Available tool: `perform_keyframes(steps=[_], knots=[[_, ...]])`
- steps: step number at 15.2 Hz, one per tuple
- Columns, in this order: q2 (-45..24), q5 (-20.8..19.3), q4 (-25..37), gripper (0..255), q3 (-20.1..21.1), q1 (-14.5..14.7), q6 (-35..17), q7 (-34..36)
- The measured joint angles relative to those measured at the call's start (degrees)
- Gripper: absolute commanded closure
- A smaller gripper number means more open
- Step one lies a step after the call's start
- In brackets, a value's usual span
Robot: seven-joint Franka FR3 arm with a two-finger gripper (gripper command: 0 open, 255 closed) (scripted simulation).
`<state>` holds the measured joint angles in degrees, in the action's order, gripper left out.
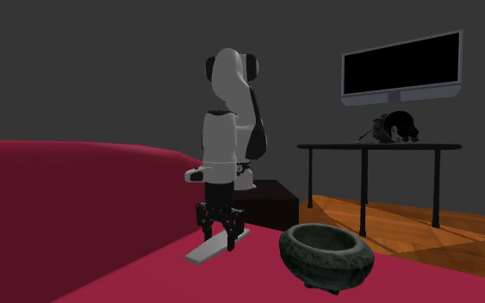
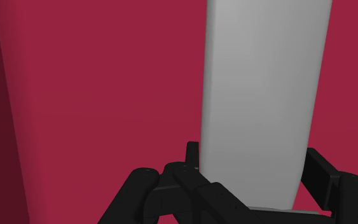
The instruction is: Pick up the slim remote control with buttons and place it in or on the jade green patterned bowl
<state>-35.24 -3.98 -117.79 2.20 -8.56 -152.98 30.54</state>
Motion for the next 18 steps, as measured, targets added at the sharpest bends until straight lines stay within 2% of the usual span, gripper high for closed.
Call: perform_keyframes(steps=[18], knots=[[12.0, 1.1, -2.1, 255, 0.9, -0.7, 10.0, -0.9]])
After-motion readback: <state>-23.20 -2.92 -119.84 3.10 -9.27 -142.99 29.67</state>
